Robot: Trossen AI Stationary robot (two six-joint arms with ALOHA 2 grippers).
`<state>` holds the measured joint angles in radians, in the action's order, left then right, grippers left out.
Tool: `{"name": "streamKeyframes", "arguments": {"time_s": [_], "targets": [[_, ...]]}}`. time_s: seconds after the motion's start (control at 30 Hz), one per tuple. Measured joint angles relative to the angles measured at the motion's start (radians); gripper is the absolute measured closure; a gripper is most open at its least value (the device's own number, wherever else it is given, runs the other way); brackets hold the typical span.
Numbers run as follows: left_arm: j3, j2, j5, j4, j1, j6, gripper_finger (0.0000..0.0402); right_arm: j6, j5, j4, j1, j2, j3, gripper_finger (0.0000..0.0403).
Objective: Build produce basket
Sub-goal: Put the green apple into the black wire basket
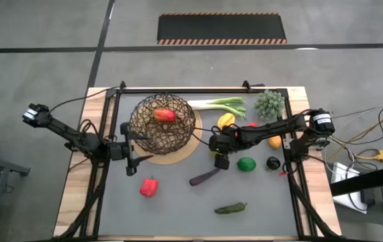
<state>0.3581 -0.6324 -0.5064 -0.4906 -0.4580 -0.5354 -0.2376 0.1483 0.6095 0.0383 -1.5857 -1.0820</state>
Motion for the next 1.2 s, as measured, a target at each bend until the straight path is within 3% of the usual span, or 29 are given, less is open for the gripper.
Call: {"name": "streamKeyframes", "arguments": {"time_s": [0.27,0.57,0.83,1.2], "targets": [[-0.004,0.026,0.0,-0.004,0.0,0.001,0.013,-0.042,0.01,0.192,0.0,0.002,-0.16,0.0142],[-0.004,0.031,-0.044,0.001,0.0,0.002,0.013,-0.052,0.01,0.253,0.0,0.002,-0.364,0.0141],[-0.003,0.032,-0.05,0.0,0.0,0.003,0.013,-0.032,0.01,0.226,0.0,0.0,-0.504,0.0141],[-0.001,0.04,-0.05,-0.027,0.0,-0.002,0.013,0.014,0.008,0.12,0.0,-0.002,-0.598,0.0141]]}}
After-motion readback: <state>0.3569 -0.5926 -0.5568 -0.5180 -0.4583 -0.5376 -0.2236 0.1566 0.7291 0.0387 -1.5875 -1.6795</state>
